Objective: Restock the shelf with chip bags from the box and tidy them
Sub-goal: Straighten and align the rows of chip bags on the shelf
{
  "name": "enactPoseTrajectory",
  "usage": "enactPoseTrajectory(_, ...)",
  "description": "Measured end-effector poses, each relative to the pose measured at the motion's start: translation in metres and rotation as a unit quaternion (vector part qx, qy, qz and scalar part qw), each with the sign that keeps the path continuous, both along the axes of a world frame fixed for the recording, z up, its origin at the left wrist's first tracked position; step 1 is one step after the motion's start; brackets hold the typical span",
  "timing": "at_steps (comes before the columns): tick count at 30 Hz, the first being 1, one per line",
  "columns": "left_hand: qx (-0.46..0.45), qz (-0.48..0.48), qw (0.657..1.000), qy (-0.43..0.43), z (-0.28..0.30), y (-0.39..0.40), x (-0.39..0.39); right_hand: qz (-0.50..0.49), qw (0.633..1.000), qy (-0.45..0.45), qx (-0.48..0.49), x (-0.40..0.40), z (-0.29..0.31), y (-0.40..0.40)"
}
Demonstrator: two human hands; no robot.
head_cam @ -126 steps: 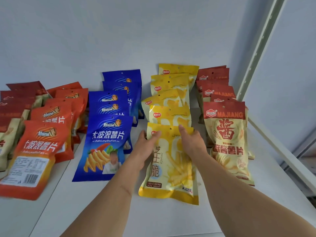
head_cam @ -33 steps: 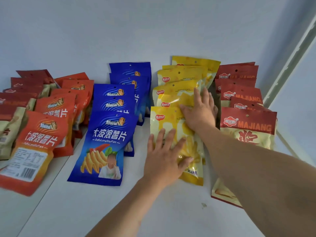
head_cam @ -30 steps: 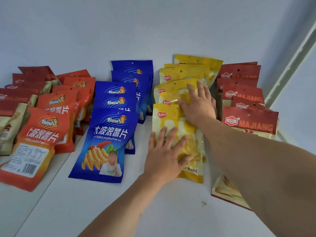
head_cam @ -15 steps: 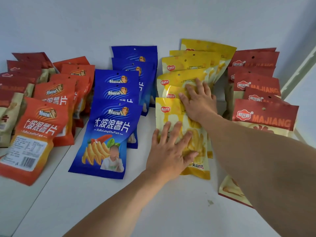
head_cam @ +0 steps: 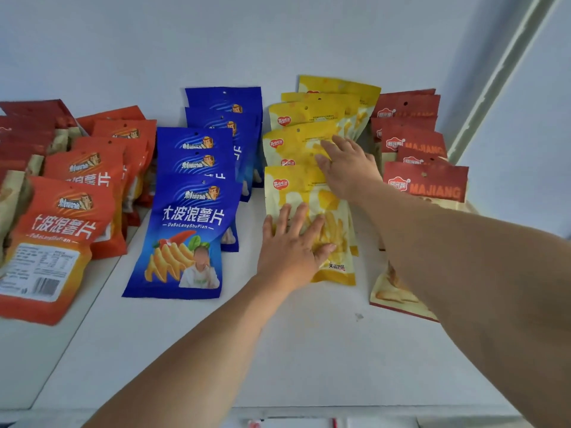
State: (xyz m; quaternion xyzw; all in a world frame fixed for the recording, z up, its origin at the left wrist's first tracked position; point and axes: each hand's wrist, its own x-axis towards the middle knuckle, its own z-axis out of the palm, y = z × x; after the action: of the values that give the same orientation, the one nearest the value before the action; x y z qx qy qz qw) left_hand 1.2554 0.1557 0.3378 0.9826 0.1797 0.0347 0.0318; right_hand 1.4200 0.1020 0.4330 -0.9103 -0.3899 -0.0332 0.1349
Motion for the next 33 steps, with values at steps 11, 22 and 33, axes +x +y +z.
enactPoseTrajectory(11, -0.001, 0.041, 0.992, -0.122, 0.029, -0.045, 0.007, -0.072, 0.981, -0.046, 0.174, -0.027, 0.012, -0.143)
enactPoseTrajectory(22, -0.452, 0.121, 0.854, -0.228, 0.001, -0.175, 0.037, -0.164, 0.945, 0.210, 0.188, -0.037, -0.081, -0.227)
enactPoseTrajectory(33, -0.419, 0.148, 0.870, -0.212, 0.011, -0.170, 0.068, -0.185, 0.924, 0.262, 0.209, 0.001, -0.080, -0.222)
